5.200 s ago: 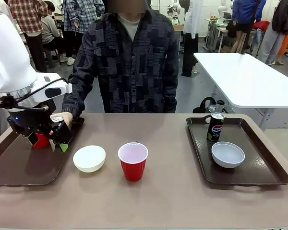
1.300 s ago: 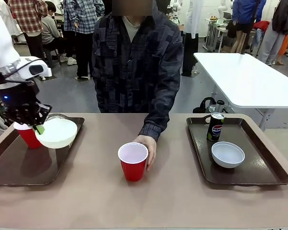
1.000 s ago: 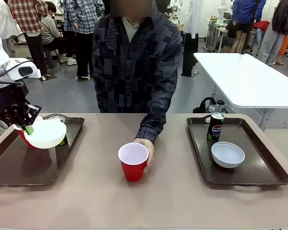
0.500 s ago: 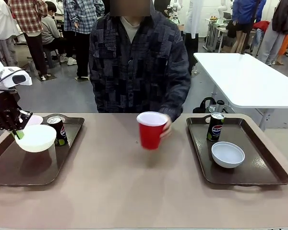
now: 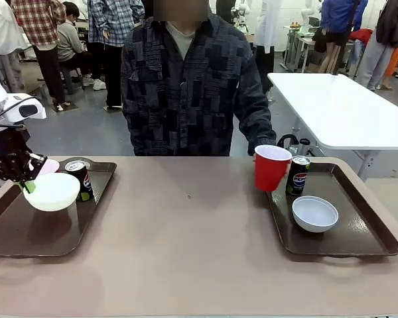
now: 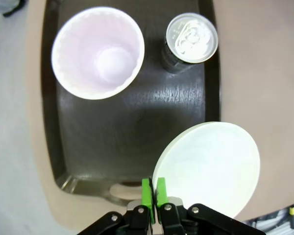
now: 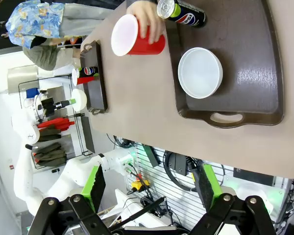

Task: Prepare tableware on both trays.
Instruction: Pick up a Picnic Bowl from the table and place it on a Handle tray.

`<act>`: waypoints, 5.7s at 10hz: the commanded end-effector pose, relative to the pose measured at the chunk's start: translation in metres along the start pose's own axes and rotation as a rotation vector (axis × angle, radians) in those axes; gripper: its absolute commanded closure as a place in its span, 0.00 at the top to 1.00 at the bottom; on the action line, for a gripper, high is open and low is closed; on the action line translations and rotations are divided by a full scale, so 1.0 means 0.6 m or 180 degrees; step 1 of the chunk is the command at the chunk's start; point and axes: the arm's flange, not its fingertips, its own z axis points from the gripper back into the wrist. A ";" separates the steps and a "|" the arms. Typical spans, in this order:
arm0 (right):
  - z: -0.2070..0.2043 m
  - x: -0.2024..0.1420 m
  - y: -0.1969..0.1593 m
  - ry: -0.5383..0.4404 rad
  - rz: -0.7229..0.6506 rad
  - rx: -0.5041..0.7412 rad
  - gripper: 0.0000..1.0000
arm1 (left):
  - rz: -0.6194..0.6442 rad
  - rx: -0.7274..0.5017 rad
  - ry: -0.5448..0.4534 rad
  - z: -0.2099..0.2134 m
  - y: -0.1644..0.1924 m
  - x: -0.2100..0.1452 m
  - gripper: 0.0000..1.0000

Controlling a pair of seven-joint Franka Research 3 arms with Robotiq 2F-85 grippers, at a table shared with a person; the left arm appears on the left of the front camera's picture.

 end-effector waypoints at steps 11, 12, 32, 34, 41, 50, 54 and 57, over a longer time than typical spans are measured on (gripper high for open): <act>0.001 -0.001 0.001 -0.0003 0.0016 0.0042 1.00 | -0.0131 0.0073 0.0234 -0.138 0.046 0.018 0.04; 0.001 -0.001 0.001 -0.0003 0.0016 0.0042 1.00 | -0.0130 0.0101 0.0208 -0.140 0.046 0.018 0.04; 0.001 -0.001 0.001 -0.0003 0.0016 0.0042 1.00 | -0.0350 -0.0137 0.0064 0.098 -0.015 -0.059 1.00; 0.001 -0.001 0.001 -0.0003 0.0016 0.0042 1.00 | -0.0350 -0.0137 0.0064 0.098 -0.015 -0.059 1.00; 0.001 -0.001 0.001 -0.0003 0.0016 0.0042 1.00 | -0.0719 -0.1094 0.0893 0.127 -0.005 -0.056 1.00; 0.001 -0.001 0.001 -0.0003 0.0016 0.0042 1.00 | 0.0158 -0.3283 0.0457 0.150 0.282 0.027 1.00; 0.001 -0.001 0.001 -0.0003 0.0016 0.0042 1.00 | 0.0367 -0.2839 -0.0392 0.153 0.357 0.018 1.00; 0.001 -0.001 0.001 -0.0003 0.0016 0.0042 1.00 | 0.0192 -0.2736 -0.0373 0.129 0.349 0.040 1.00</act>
